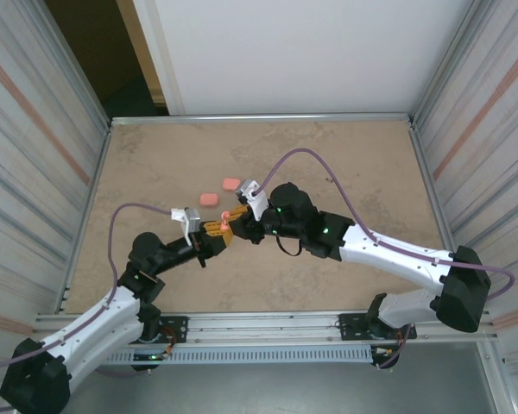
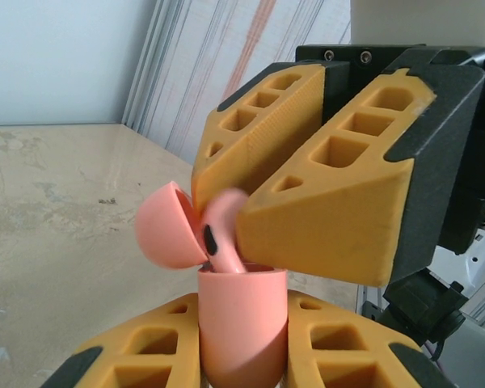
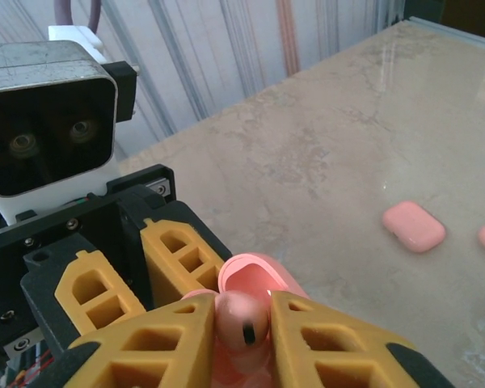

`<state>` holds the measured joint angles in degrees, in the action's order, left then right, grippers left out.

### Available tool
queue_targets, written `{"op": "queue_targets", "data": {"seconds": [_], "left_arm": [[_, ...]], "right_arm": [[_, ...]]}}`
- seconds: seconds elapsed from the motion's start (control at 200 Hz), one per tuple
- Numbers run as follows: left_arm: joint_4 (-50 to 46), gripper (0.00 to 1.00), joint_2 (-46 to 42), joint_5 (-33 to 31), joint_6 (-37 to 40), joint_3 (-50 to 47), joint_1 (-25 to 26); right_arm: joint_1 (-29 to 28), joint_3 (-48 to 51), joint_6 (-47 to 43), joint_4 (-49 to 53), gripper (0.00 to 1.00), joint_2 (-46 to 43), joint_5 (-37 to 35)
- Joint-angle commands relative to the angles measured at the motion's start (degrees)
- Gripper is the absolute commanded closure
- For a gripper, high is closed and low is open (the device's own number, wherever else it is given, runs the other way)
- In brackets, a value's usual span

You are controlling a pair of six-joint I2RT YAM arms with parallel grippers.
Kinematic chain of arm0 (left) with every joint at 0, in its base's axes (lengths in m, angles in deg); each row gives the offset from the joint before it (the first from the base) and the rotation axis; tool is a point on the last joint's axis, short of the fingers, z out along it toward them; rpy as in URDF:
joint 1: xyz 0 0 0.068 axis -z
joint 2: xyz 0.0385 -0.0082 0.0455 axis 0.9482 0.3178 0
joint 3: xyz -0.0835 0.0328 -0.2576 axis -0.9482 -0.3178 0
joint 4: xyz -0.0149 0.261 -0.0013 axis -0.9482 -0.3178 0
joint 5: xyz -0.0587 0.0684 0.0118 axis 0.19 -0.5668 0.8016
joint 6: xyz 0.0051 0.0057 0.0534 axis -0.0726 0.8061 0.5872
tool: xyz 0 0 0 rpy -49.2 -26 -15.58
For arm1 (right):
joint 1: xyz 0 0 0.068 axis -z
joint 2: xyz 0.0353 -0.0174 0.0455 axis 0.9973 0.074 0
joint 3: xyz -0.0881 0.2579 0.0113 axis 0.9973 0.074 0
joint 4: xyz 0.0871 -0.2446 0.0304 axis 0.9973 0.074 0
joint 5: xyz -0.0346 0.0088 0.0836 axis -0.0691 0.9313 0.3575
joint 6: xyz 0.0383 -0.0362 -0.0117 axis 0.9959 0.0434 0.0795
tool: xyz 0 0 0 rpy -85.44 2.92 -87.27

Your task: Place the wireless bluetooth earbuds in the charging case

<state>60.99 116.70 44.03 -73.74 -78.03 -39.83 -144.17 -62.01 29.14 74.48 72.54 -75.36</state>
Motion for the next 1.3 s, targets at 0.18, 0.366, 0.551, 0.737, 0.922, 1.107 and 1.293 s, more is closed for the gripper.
{"op": "queue_targets", "data": {"seconds": [0.18, 0.366, 0.551, 0.737, 0.922, 1.107, 1.293], "left_arm": [[4.3, 1.00, -1.3, -0.1, 0.4, 0.5, 0.5], [5.8, 1.00, -1.3, 0.0, 0.9, -0.1, 0.6], [8.0, 1.00, -1.9, -0.1, 2.7, -0.5, 0.5], [8.1, 1.00, -4.4, -1.7, 5.6, -0.5, 0.6], [4.8, 1.00, -9.2, -3.7, 9.5, 1.2, 0.6], [3.4, 1.00, -12.0, -4.2, 12.5, 3.9, 0.7], [4.3, 1.00, -12.1, -3.1, 12.7, 5.6, 0.7]], "right_arm": [[0.5, -3.0, 1.9, 2.1, 0.61, -1.6, 7.0], [2.4, -5.7, 2.9, 3.4, 0.49, -3.5, 9.1], [4.3, -7.7, 3.5, 6.5, 0.43, -6.3, 7.2], [7.9, -6.0, 6.0, 8.9, 0.37, -10.0, 4.0], [14.4, -3.4, 11.2, 13.0, 0.34, -10.6, 3.5], [18.3, -3.0, 14.8, 16.7, 0.33, -6.7, 2.6], [20.3, -5.4, 16.2, 19.7, 0.34, 1.4, 2.5]]}}
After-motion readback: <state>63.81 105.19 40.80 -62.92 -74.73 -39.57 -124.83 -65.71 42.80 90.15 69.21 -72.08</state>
